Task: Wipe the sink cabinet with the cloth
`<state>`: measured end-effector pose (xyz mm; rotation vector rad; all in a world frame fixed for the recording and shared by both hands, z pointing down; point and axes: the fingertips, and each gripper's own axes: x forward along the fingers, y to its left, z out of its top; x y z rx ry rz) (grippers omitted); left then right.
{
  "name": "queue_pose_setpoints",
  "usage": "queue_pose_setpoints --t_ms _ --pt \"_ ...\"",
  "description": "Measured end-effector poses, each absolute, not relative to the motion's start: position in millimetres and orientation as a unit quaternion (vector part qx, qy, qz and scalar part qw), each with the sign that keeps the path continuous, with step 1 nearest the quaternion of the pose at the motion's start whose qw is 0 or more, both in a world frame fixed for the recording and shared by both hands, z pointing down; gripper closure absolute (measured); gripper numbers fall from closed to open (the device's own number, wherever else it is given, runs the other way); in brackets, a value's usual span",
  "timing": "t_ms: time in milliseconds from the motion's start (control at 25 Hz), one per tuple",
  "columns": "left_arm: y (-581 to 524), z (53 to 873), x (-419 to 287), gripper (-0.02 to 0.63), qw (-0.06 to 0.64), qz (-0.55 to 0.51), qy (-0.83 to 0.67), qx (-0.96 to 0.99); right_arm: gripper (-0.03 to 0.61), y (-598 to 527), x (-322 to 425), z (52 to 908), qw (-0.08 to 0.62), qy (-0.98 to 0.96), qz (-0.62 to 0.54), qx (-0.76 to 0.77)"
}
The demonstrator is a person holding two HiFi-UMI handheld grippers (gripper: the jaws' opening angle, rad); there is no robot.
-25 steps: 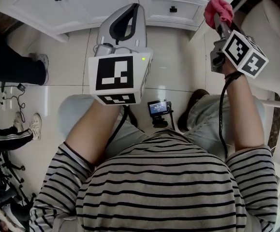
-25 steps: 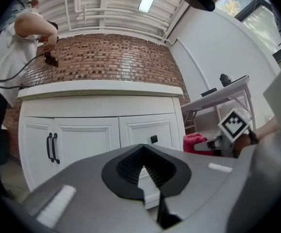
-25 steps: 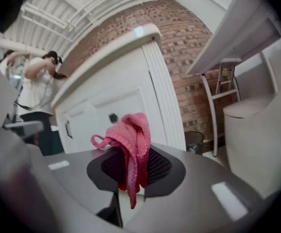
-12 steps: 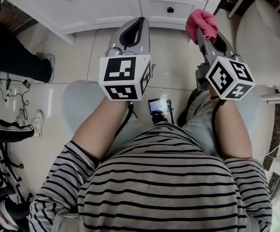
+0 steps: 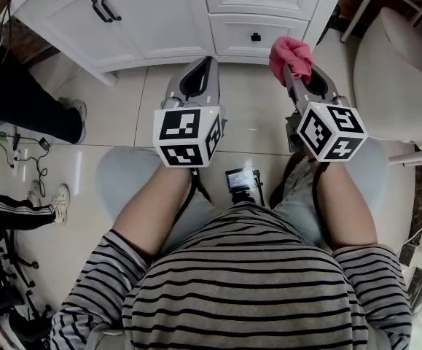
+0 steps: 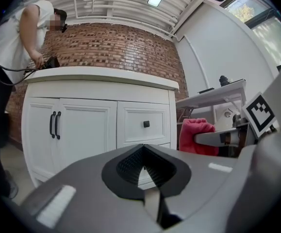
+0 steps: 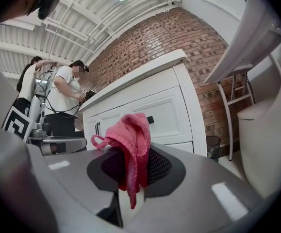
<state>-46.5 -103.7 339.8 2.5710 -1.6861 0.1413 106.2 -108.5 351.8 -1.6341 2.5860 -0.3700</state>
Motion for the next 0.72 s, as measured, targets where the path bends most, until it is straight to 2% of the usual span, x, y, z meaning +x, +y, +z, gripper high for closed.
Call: queue_pose_setpoints --t_ms 720 --pt "-106 349 -38 0.614 0.039 0.059 -0.53 0.845 0.502 -111 101 364 0.014 0.84 -0.117 -0.53"
